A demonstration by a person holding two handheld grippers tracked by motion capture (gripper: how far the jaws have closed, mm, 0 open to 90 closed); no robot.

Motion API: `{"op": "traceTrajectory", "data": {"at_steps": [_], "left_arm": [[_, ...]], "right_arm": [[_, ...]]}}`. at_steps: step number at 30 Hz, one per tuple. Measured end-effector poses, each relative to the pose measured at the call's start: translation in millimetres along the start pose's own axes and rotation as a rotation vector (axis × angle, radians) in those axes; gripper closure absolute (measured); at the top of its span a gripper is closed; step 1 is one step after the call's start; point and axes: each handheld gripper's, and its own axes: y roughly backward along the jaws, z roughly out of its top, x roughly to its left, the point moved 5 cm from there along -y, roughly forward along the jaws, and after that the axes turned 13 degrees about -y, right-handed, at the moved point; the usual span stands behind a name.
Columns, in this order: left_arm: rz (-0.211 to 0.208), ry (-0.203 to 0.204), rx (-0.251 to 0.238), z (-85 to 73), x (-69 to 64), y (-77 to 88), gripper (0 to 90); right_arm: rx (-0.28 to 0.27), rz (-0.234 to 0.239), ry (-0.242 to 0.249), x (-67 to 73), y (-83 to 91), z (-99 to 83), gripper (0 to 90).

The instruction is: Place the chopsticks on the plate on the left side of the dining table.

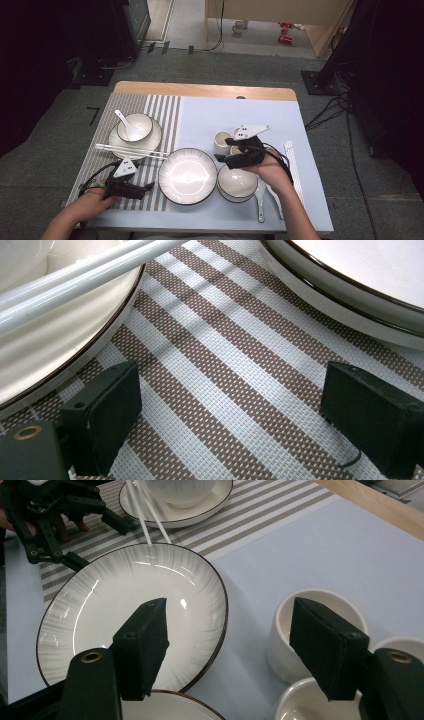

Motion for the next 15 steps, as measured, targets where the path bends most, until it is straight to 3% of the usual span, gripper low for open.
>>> {"op": "traceTrajectory", "data": {"at_steps": [15], "left_arm": [[-0.002,-0.002,0.003,-0.2,0.0,0.2,9.5]], "right_arm": [[-0.029,-0.031,-0.047,-19.3,15.2,-17.0,31.6]]}}
